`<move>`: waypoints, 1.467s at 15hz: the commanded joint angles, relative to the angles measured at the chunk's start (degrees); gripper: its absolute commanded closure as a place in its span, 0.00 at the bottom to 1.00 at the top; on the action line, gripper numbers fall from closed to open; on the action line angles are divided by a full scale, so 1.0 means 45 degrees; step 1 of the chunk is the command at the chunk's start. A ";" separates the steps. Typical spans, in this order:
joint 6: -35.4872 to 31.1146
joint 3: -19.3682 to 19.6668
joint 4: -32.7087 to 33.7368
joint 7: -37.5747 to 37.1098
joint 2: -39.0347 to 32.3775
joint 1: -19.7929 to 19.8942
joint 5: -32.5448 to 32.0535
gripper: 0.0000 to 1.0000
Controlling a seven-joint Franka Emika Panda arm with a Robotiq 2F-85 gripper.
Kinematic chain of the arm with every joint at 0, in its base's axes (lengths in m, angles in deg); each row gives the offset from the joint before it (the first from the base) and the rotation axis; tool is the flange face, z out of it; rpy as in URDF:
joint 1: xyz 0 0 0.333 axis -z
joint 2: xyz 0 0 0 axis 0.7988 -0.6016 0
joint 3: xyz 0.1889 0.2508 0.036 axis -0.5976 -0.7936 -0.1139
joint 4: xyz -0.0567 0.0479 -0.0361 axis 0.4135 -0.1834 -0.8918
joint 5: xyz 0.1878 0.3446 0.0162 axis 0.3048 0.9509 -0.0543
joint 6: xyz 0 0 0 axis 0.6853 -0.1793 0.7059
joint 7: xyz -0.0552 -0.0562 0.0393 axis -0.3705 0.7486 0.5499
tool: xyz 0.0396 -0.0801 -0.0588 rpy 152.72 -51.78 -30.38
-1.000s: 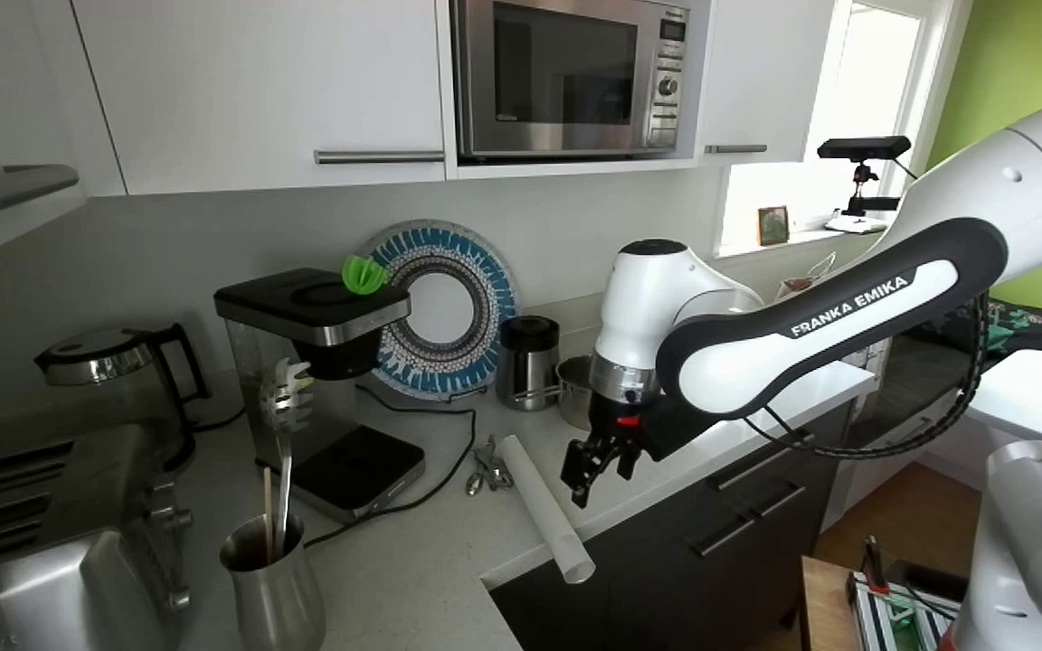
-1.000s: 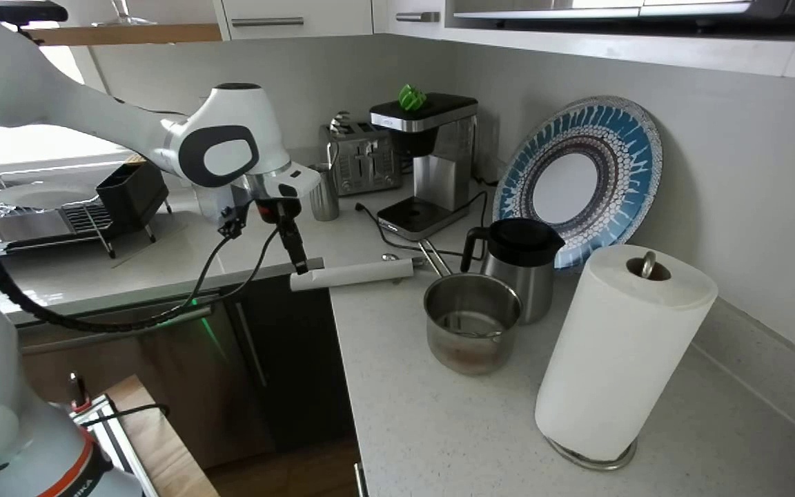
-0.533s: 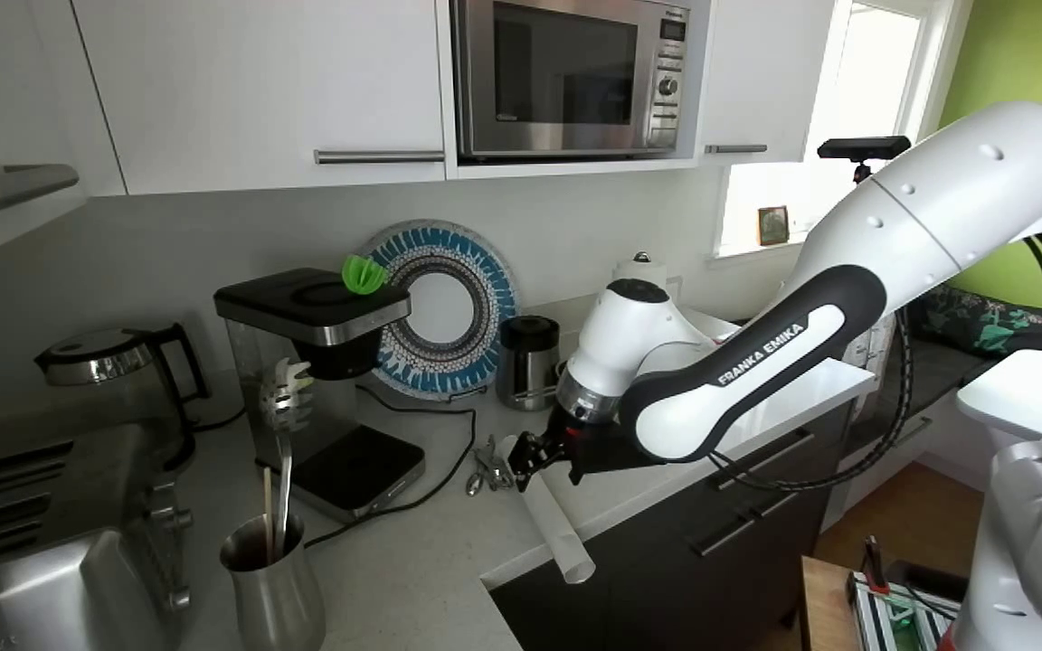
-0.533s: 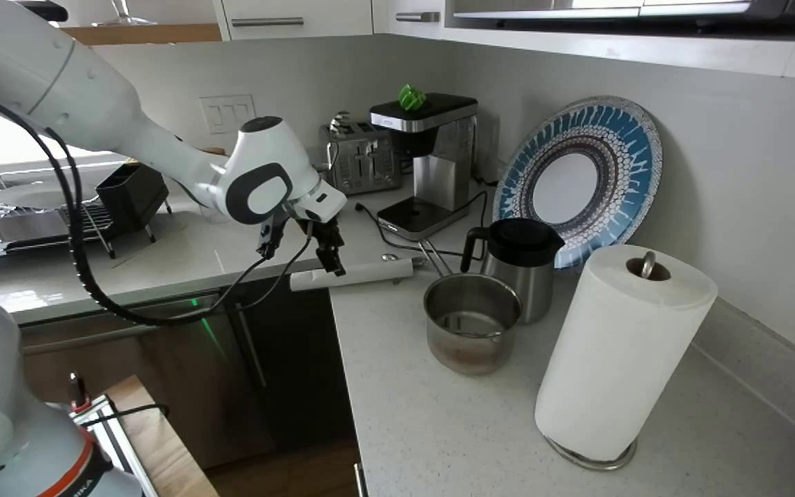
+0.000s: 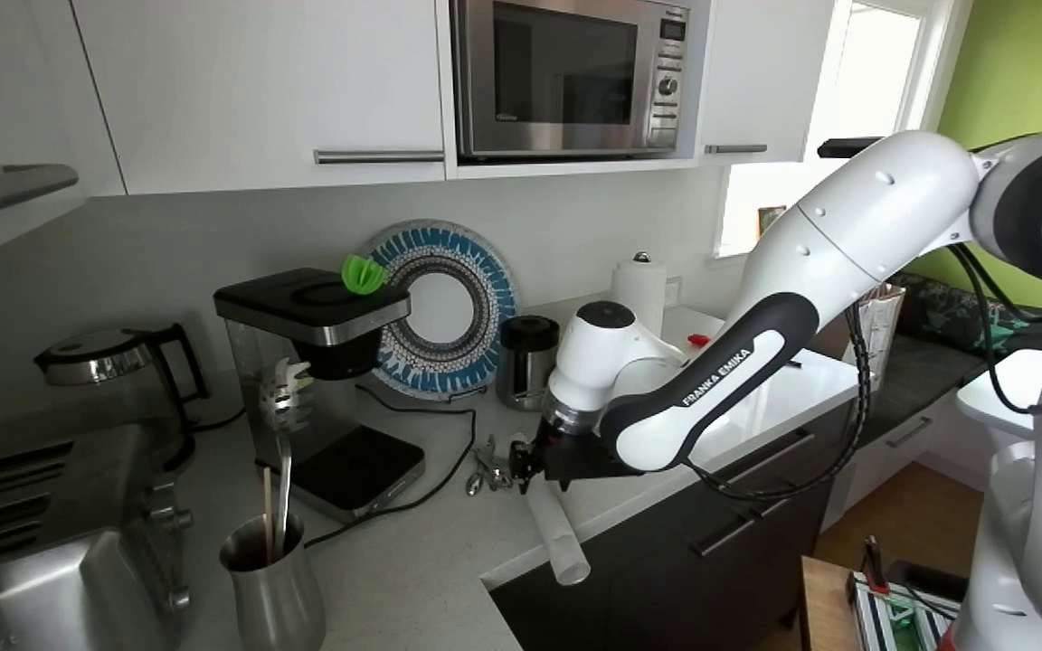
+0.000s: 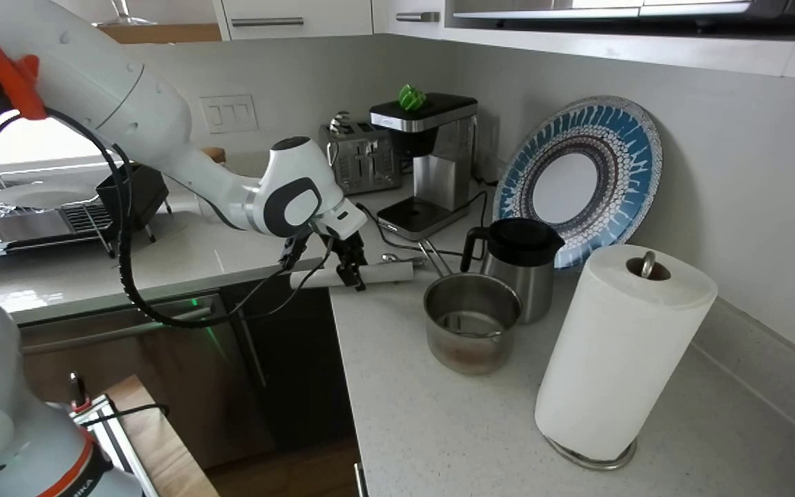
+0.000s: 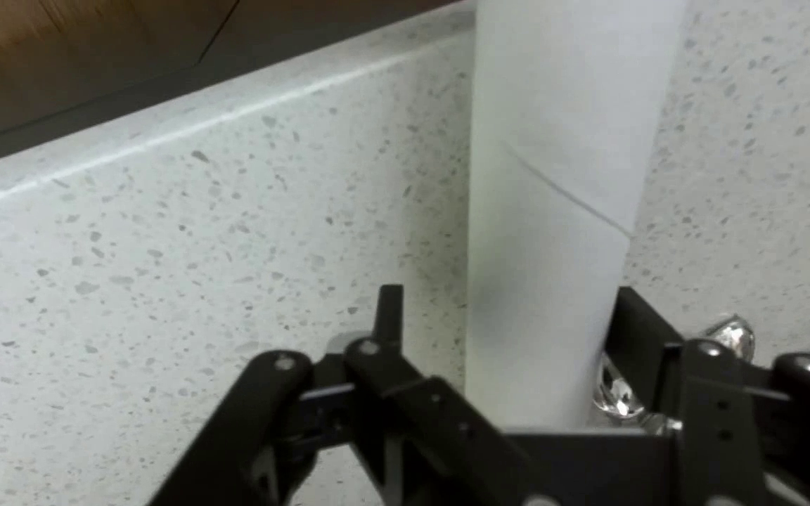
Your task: Pick up the empty roll of kitchen paper and put it in the silver pot
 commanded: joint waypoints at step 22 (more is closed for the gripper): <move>-0.0776 0.0902 -0.1046 -0.3940 0.5802 0.0212 -0.4636 0.97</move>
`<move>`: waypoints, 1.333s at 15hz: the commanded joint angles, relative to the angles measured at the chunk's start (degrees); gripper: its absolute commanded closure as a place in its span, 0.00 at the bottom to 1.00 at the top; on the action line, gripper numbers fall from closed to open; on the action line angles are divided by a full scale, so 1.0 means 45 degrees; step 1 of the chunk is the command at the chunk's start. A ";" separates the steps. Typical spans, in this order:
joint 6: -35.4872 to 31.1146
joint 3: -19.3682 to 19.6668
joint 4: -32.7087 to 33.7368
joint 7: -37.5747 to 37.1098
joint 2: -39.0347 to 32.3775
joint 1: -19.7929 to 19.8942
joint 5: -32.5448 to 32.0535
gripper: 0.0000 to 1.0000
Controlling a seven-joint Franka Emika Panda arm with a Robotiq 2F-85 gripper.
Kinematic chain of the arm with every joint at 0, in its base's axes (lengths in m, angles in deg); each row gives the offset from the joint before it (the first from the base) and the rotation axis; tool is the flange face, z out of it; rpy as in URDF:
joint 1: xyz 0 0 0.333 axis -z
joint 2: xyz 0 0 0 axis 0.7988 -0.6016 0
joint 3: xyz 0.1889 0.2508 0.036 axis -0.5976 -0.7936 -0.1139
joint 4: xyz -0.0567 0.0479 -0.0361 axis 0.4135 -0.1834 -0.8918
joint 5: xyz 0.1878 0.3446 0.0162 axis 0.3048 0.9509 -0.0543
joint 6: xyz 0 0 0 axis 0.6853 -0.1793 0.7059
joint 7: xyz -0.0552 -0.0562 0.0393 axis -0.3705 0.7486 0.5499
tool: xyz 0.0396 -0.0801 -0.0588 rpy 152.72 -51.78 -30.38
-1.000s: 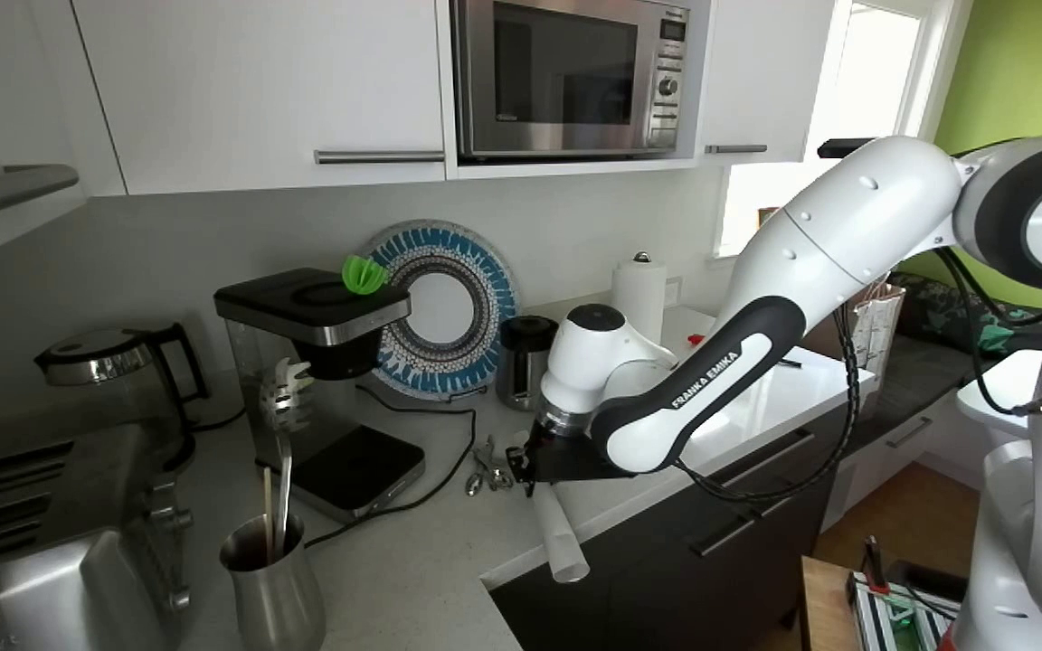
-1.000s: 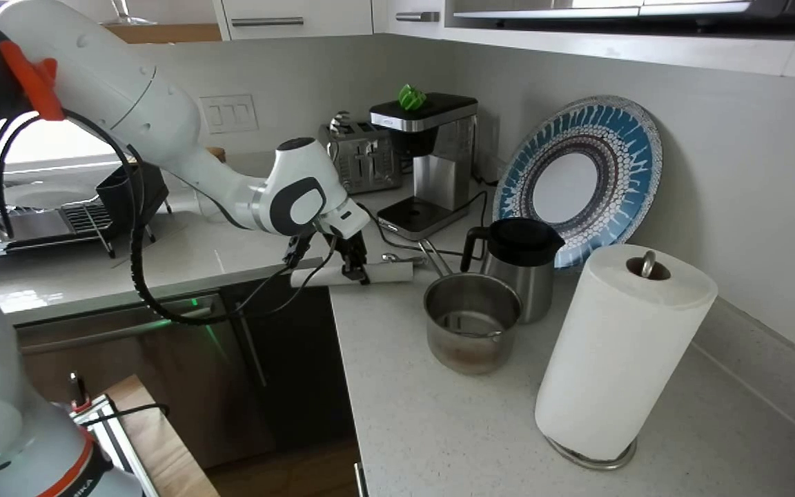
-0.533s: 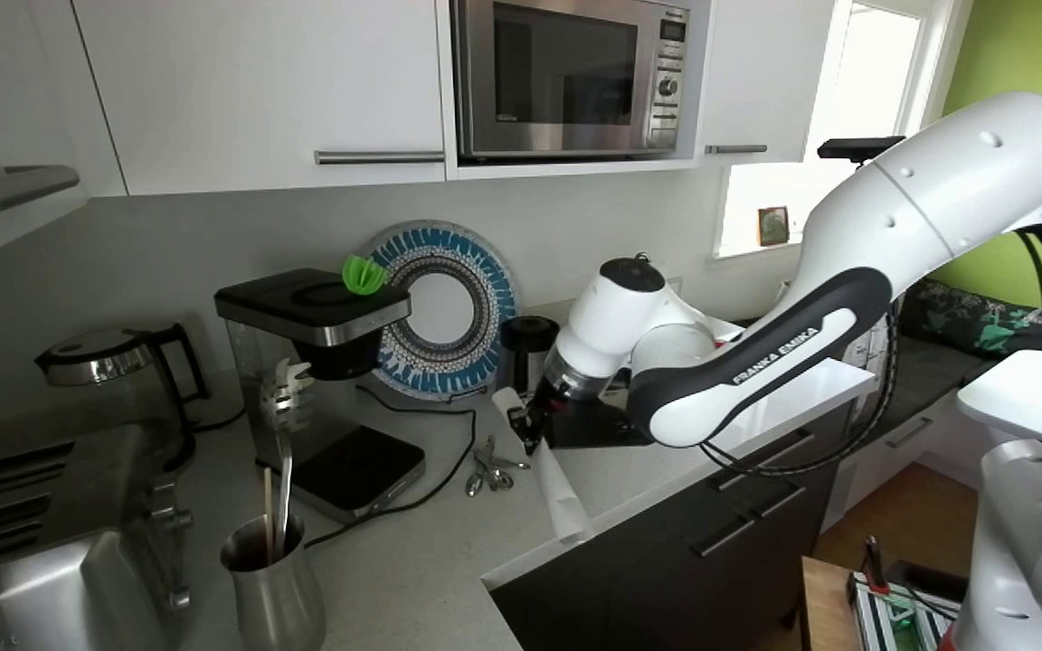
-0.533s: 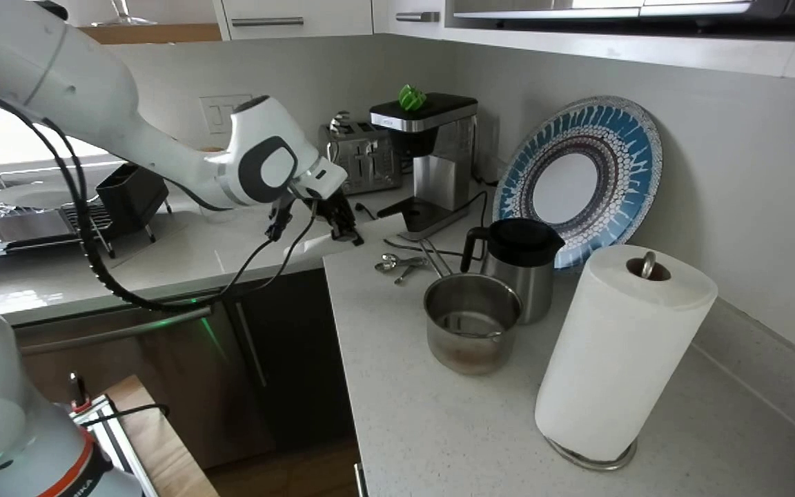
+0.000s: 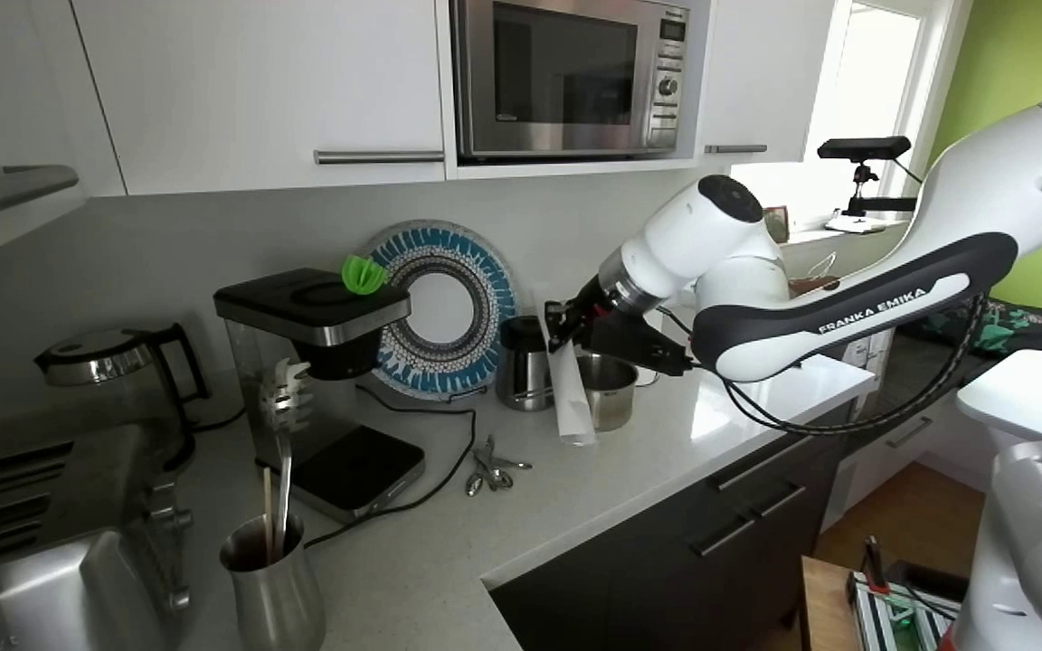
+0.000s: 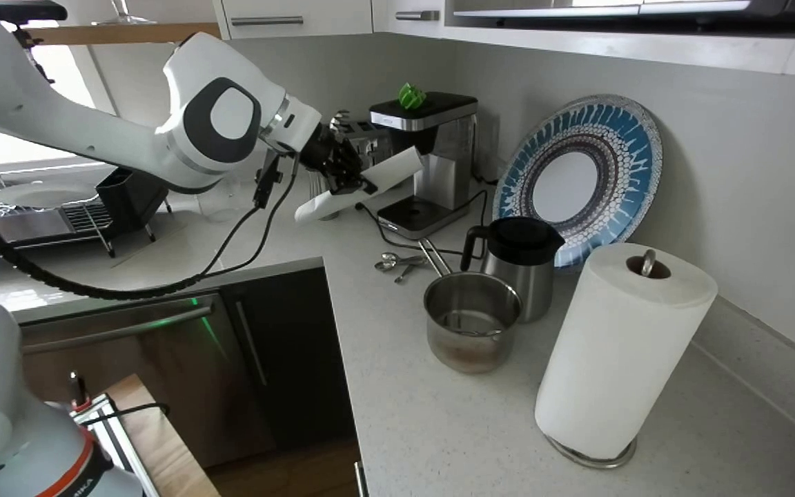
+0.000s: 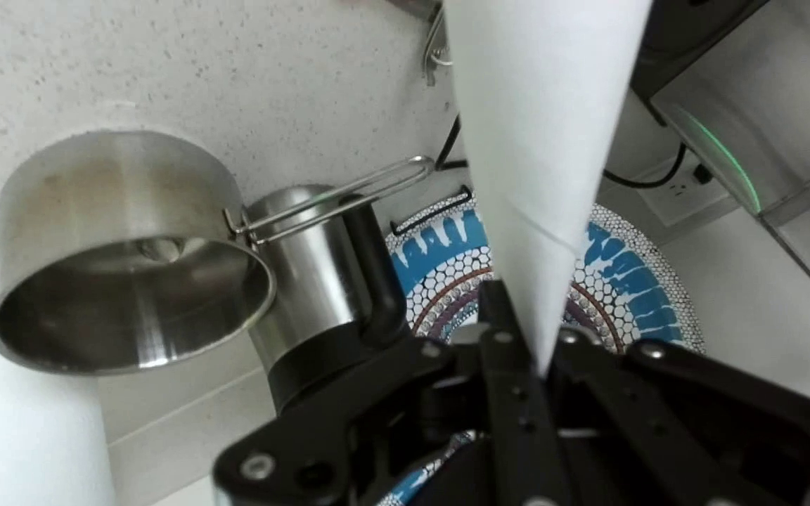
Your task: Pick up the empty roll of kitchen paper and put it in the silver pot
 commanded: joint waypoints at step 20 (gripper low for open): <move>0.3215 -0.6164 0.2989 -1.5465 -0.2007 0.9903 -1.3033 0.99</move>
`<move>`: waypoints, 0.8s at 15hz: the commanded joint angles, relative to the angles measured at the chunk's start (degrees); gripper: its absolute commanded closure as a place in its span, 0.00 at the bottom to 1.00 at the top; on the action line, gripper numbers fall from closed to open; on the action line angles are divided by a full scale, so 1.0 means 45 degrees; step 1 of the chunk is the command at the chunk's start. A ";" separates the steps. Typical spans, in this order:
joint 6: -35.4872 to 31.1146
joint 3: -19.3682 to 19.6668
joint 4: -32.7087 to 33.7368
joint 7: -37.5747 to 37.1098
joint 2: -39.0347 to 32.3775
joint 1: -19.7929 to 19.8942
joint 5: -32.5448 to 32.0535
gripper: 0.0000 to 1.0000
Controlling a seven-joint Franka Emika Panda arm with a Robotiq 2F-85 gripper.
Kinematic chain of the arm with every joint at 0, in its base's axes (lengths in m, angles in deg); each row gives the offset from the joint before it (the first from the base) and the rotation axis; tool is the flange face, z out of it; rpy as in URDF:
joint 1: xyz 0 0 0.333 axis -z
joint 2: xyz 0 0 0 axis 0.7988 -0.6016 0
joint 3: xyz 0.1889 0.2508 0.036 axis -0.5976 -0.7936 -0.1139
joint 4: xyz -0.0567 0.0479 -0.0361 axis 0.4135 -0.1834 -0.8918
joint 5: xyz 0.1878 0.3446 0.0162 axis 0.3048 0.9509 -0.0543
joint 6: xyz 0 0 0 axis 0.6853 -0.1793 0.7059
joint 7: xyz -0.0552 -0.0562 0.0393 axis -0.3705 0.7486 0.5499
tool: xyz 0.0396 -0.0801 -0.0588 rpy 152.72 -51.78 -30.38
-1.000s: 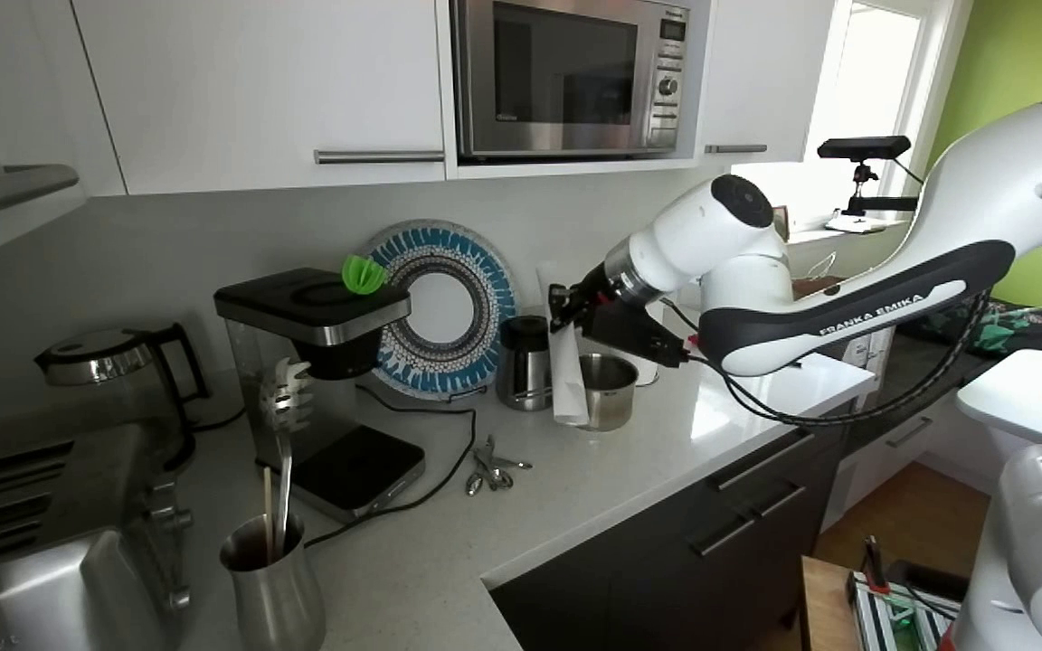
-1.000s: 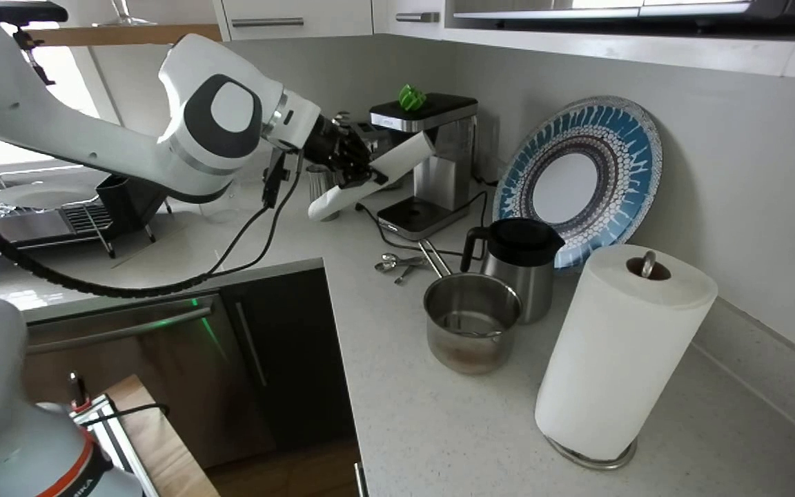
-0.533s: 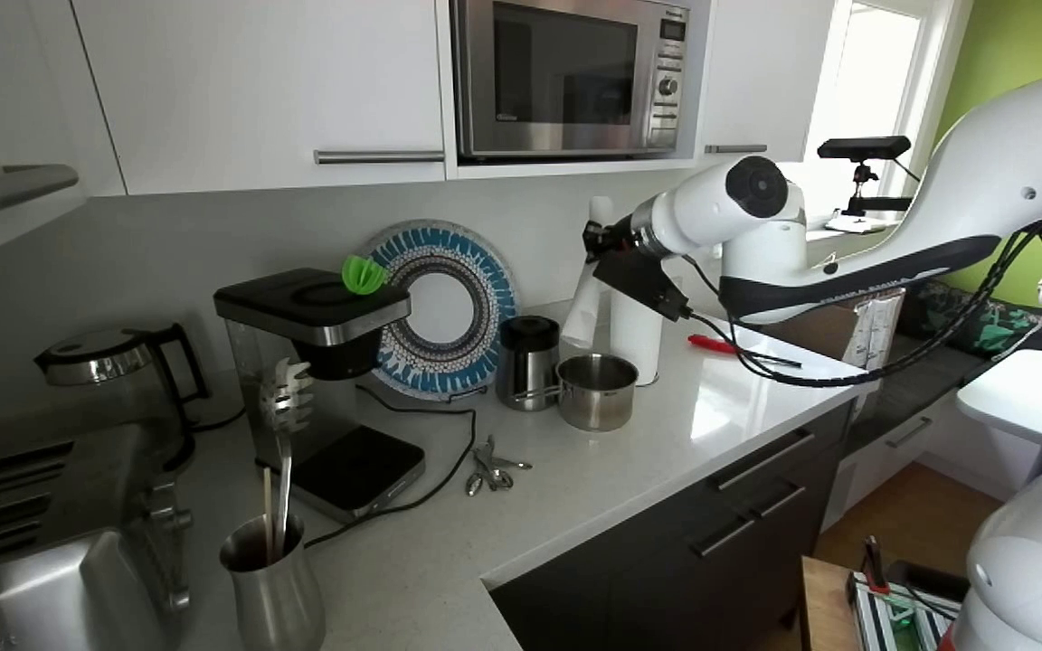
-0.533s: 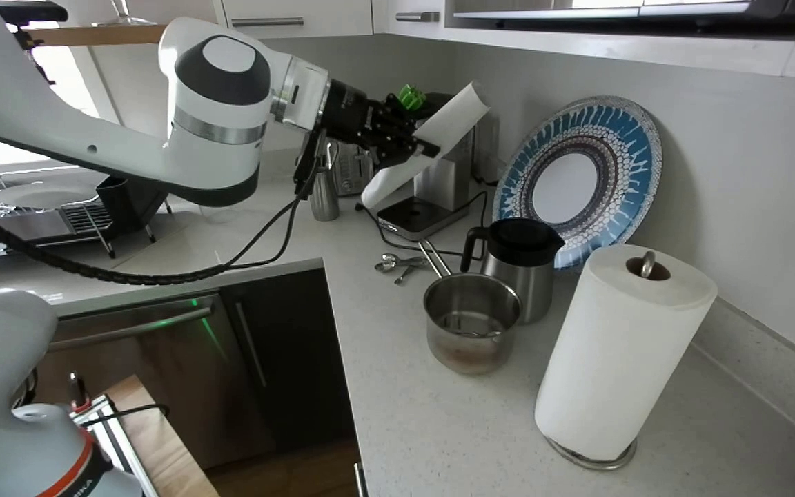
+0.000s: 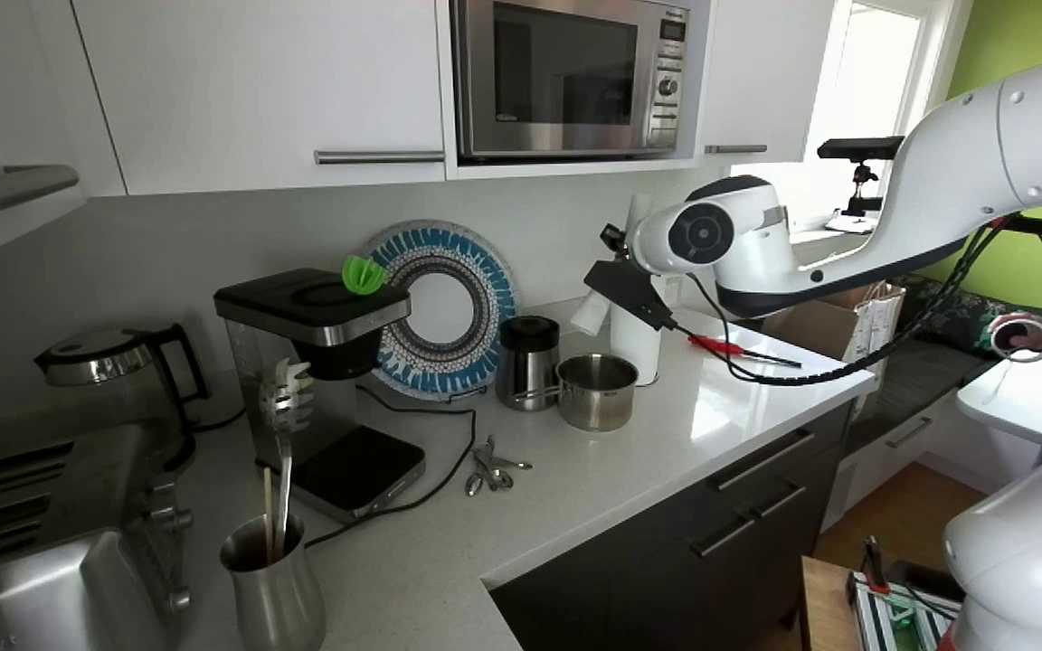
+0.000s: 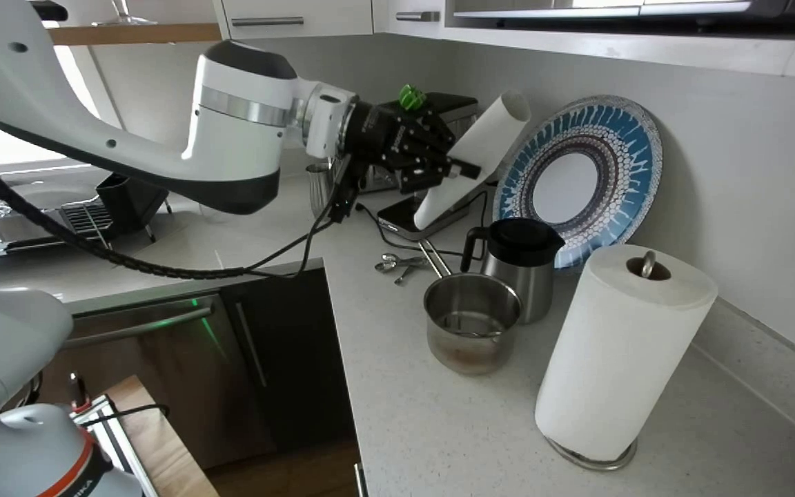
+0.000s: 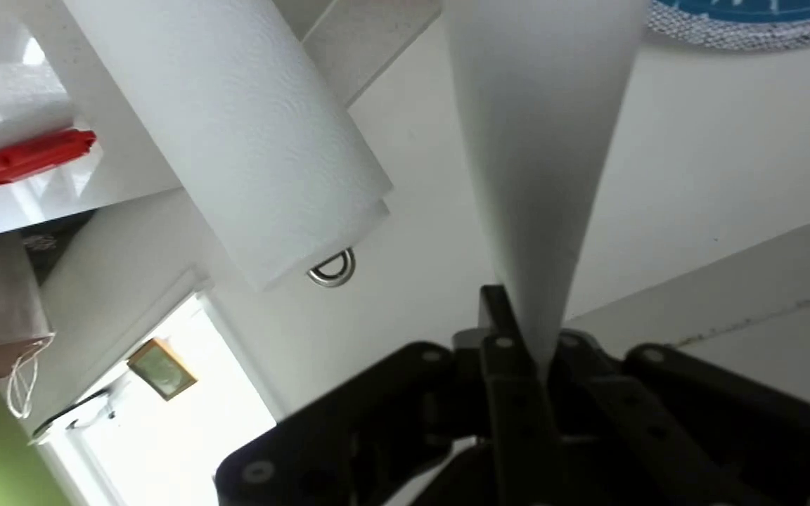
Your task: Pick up the empty roll of kitchen paper and put it in the silver pot
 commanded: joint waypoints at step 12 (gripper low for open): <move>0.2455 0.6537 0.1382 0.1114 -0.5000 -0.6928 0.0139 0.42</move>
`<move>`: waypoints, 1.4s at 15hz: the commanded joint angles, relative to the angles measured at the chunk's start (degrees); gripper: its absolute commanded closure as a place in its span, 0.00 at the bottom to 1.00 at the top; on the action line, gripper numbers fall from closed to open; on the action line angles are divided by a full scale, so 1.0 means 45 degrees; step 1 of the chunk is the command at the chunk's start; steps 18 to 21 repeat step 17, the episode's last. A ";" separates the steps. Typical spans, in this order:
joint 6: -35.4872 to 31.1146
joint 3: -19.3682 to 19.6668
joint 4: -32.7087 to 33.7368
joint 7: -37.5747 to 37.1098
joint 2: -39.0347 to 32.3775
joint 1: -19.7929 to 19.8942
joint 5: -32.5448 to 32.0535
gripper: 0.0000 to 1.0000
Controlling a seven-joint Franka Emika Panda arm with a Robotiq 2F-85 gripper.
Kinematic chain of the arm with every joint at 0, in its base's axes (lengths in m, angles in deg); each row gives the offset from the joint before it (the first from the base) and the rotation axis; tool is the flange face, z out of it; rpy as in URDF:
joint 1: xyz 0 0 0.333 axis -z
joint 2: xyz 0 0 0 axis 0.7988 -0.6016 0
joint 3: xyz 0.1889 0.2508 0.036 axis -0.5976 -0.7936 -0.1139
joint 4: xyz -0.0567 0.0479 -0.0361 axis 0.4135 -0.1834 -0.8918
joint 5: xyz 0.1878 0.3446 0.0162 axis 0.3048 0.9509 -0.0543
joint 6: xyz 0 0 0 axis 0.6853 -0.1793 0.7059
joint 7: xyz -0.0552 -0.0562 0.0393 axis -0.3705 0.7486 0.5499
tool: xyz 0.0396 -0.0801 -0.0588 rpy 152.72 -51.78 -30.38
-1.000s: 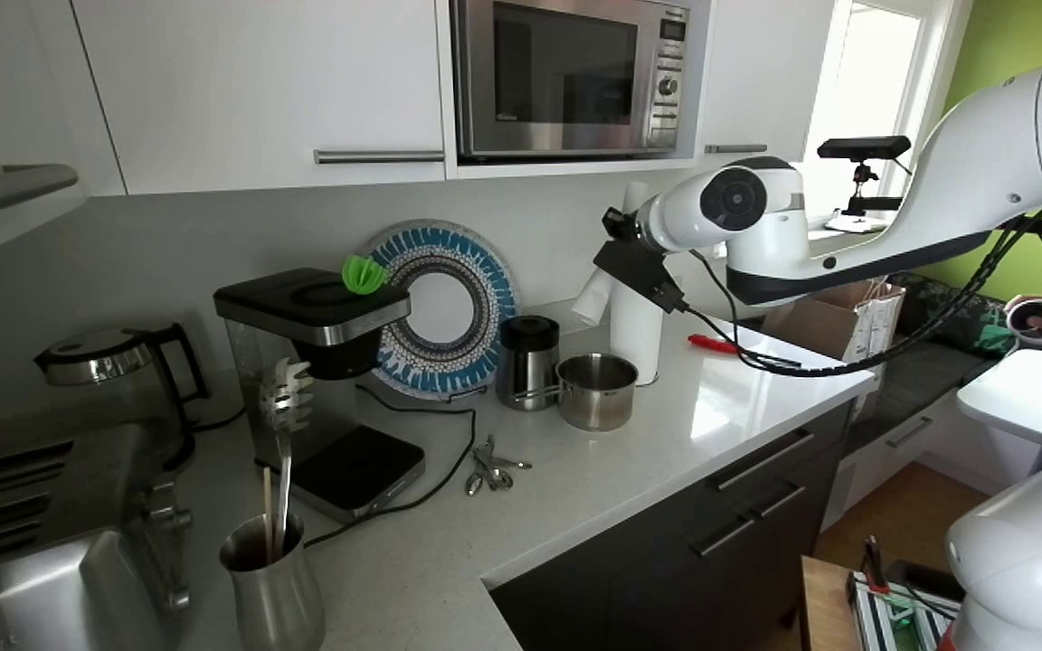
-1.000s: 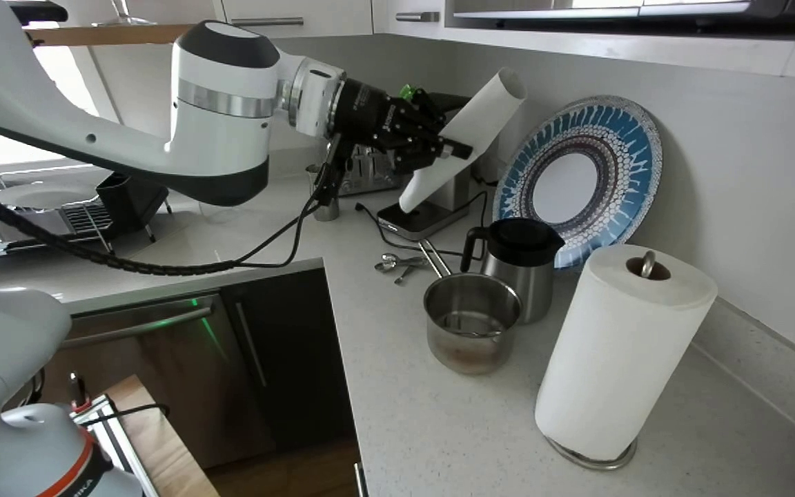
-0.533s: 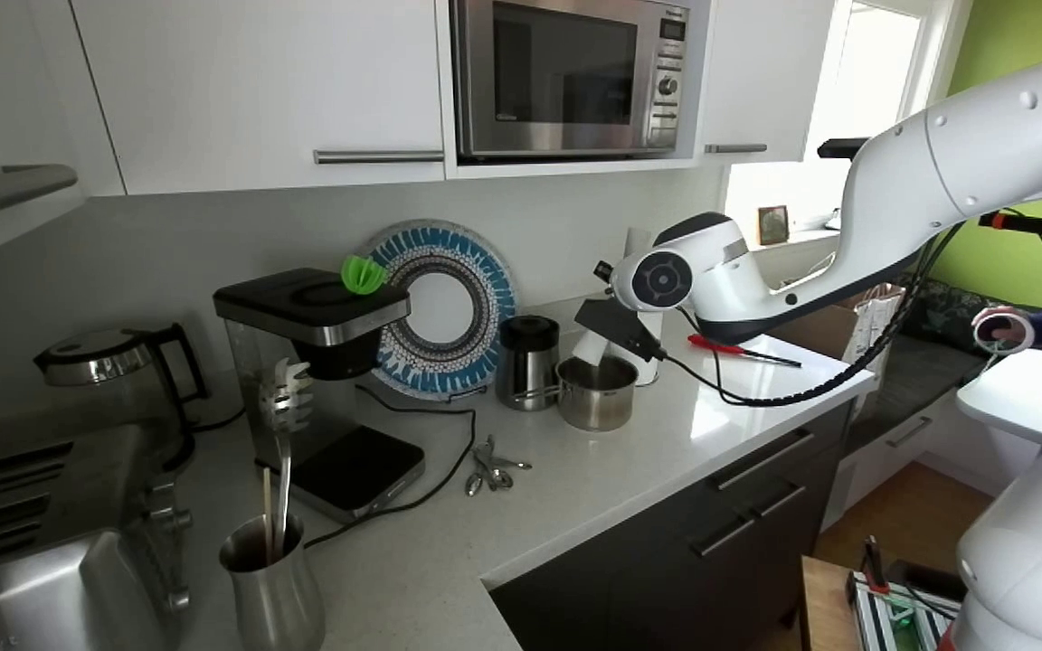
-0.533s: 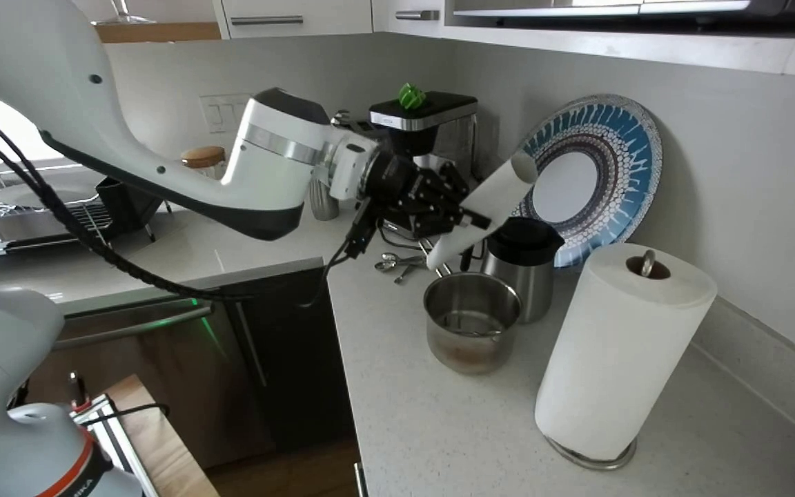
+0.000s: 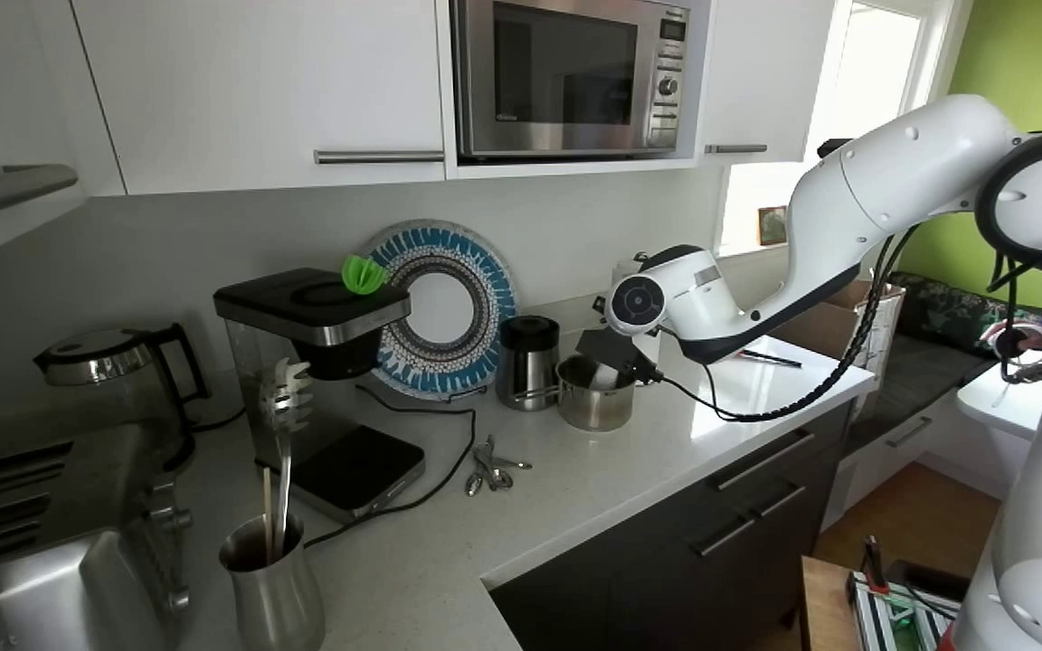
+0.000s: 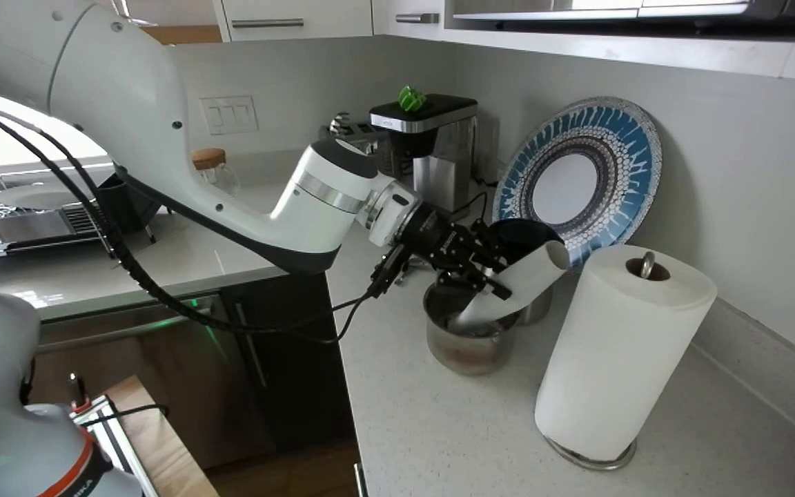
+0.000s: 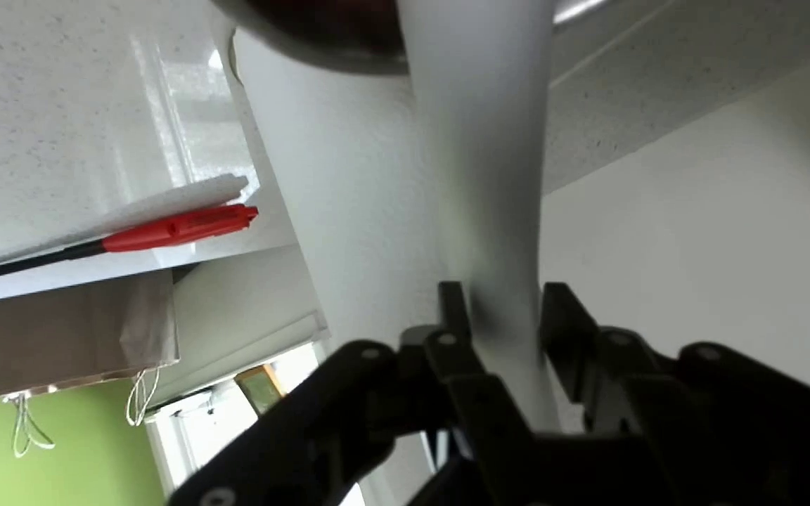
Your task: Pick up the empty roll of kitchen paper and put it in the silver pot
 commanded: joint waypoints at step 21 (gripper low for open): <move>-0.5422 0.0107 -0.4544 1.0447 0.4259 -0.4342 0.9415 0.00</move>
